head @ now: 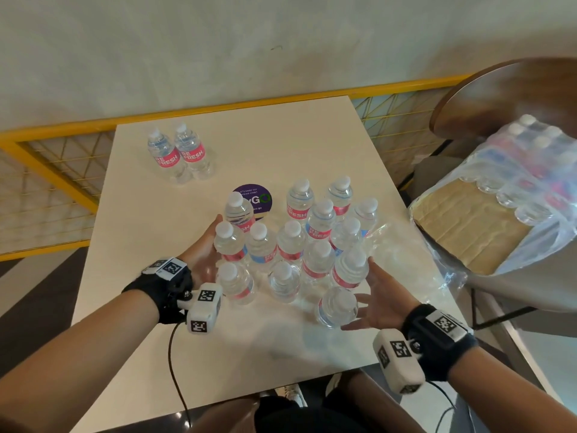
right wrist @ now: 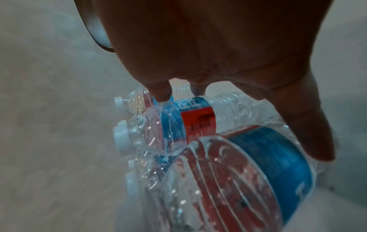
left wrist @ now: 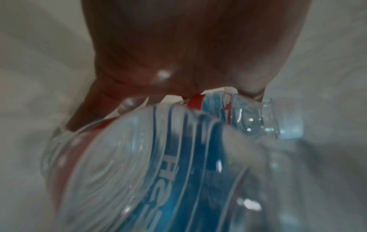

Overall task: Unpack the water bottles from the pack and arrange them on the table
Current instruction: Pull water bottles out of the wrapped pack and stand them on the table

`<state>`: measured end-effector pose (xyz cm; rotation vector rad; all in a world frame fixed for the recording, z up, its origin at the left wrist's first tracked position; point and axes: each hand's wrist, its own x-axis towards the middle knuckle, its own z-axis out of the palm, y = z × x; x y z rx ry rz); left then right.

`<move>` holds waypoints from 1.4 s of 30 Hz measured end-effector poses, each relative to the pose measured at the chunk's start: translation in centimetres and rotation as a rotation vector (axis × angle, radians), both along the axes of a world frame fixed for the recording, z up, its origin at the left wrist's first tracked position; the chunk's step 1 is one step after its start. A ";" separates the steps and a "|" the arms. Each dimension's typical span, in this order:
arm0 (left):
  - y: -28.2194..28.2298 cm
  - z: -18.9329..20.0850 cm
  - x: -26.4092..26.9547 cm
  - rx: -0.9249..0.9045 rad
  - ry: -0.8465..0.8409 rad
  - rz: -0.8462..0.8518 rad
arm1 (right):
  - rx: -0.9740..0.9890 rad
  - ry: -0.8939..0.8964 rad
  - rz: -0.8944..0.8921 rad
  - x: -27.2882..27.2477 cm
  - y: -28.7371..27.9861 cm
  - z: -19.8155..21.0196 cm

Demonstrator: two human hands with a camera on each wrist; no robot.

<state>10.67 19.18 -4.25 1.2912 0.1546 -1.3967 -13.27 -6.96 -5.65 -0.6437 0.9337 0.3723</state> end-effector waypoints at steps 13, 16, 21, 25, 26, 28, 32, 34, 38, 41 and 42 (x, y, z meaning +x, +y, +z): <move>0.0 -1.0 0.4 0.198 -0.090 0.060 | -0.042 0.022 -0.226 0.4 -1.0 0.6; -0.9 -0.5 0.9 0.105 -0.062 0.072 | -0.087 -0.001 -0.236 1.1 -2.3 1.2; -2.8 0.2 0.3 -0.046 -0.101 0.051 | -0.261 -0.216 -0.057 2.9 -1.8 2.2; -3.6 0.2 0.1 -0.052 -0.161 0.111 | -0.215 -0.265 -0.018 3.8 -1.4 1.8; -3.7 0.1 0.1 -0.053 -0.179 0.116 | -0.262 -0.239 0.015 3.7 -1.5 1.8; -3.5 -0.1 0.3 -0.047 -0.200 0.095 | -0.191 -0.178 -0.064 3.9 -2.2 2.1; -3.0 0.7 1.1 -0.030 -0.171 0.025 | -0.180 -0.021 -0.197 4.3 -3.6 2.7; -3.2 0.6 1.8 0.008 -0.186 0.012 | -0.185 -0.035 -0.149 4.6 -3.6 2.8; -4.0 0.8 1.8 0.038 -0.191 -0.063 | -0.200 -0.096 -0.025 5.0 -2.9 3.1; -3.8 0.4 2.2 0.071 -0.226 -0.081 | -0.210 -0.082 -0.040 4.5 -3.0 2.6; -3.5 0.2 2.3 0.091 -0.239 -0.080 | -0.215 -0.067 -0.057 4.2 -3.2 2.3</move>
